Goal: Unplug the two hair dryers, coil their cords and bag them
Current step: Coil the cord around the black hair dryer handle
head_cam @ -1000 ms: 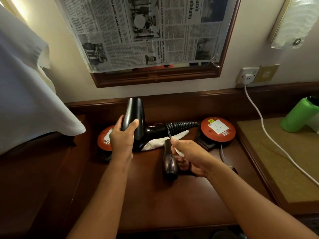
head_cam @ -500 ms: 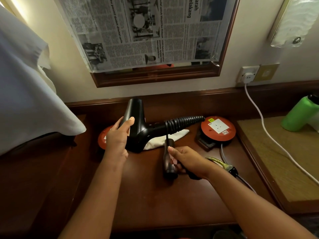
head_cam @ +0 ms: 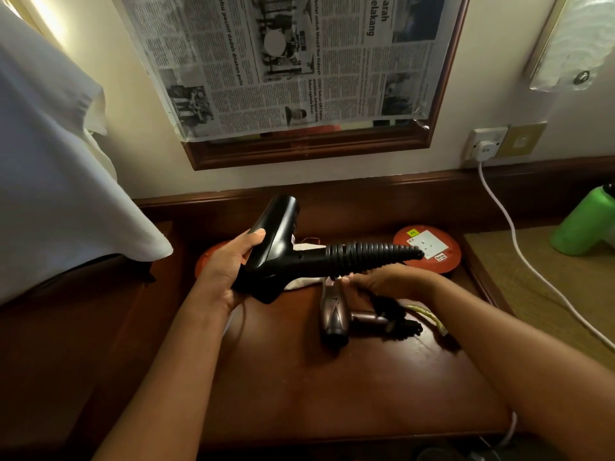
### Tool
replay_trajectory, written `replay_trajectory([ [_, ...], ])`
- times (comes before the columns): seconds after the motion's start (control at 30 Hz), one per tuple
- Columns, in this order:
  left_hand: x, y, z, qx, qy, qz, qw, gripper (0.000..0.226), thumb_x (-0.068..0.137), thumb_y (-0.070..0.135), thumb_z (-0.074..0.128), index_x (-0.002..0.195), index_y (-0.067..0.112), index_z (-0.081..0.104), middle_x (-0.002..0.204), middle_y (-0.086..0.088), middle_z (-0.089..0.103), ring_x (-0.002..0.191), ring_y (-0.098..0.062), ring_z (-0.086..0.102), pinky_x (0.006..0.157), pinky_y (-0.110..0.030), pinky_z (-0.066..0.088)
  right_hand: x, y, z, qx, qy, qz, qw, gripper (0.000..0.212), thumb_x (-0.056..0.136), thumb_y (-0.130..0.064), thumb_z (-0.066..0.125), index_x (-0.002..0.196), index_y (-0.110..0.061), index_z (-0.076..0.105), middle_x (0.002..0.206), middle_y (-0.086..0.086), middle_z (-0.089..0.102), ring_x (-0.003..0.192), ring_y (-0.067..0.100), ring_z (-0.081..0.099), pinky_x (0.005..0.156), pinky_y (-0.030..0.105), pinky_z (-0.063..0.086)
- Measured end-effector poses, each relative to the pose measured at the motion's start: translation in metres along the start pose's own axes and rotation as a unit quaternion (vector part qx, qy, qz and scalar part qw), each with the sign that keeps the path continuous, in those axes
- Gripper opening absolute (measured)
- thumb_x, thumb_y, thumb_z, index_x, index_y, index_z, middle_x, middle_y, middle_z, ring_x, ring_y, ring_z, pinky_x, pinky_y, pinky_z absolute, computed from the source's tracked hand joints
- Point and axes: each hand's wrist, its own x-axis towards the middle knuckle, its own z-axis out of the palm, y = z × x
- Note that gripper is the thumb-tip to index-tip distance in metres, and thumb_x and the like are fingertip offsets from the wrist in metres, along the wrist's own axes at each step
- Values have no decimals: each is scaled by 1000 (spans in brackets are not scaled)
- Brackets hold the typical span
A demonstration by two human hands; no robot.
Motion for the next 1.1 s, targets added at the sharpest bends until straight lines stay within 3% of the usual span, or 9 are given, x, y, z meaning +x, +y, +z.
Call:
replay_trajectory([
  [0.07,0,3,-3,6,-10,-8,1000,24,88,26,59,107,16,70,94,-11,72,75,-24,71,63,-33,57,-3,-4,-10,8,46,-25,999,10,93,-8,56,83,-7,54,78,8,52,72,17,51,78,25,55],
  [0.13,-1,6,-5,9,-24,-7,1000,21,88,26,60,104,21,72,98,-11,72,79,-25,71,65,-35,57,-6,-15,-24,9,30,-74,997,20,92,7,49,77,-4,56,69,1,54,65,10,51,62,14,47],
  [0.27,-2,12,-9,37,-60,-2,998,35,87,27,60,121,23,65,113,-14,68,93,-31,68,84,-44,55,13,-30,-39,-71,-25,-105,992,20,89,-12,62,78,-23,74,79,-1,70,74,10,65,73,23,51],
  [0.4,-1,11,-9,88,-86,15,992,46,80,30,67,126,25,62,123,-18,63,110,-38,62,100,-55,44,12,-45,-46,-59,-22,-120,991,10,87,-12,66,89,-10,75,73,0,67,63,6,59,63,18,49],
  [0.63,-2,8,2,151,-22,53,987,44,81,23,70,125,25,63,109,-9,72,98,-26,70,86,-44,55,15,-68,-52,-213,-26,-102,971,15,92,-10,58,91,-10,73,69,-8,66,57,0,54,66,18,46],
  [0.8,6,-4,11,185,40,82,979,42,81,21,74,121,28,64,105,-4,72,92,-22,71,86,-39,57,14,-79,-45,-343,26,-103,933,13,89,-18,62,91,-16,75,79,-15,63,77,3,59,70,19,44],
  [0.9,12,-11,16,219,66,115,967,48,82,24,73,128,25,59,106,2,69,91,-15,69,74,-25,56,13,-81,-37,-393,67,-100,912,15,89,-17,60,92,-13,74,88,-5,68,84,11,61,70,23,46],
  [1.0,20,-18,18,274,107,153,943,50,82,32,72,130,25,57,112,2,67,96,-11,65,75,-22,53,14,-82,-27,-381,119,-73,914,20,87,-12,55,95,-9,72,99,5,69,92,20,62,79,31,51],
  [1.1,22,-24,19,300,151,171,926,59,84,37,70,137,23,52,121,0,64,105,-16,62,86,-28,52,14,-77,-17,-256,152,-32,954,18,87,-7,53,92,-5,70,93,10,70,79,18,63,74,29,53],
])
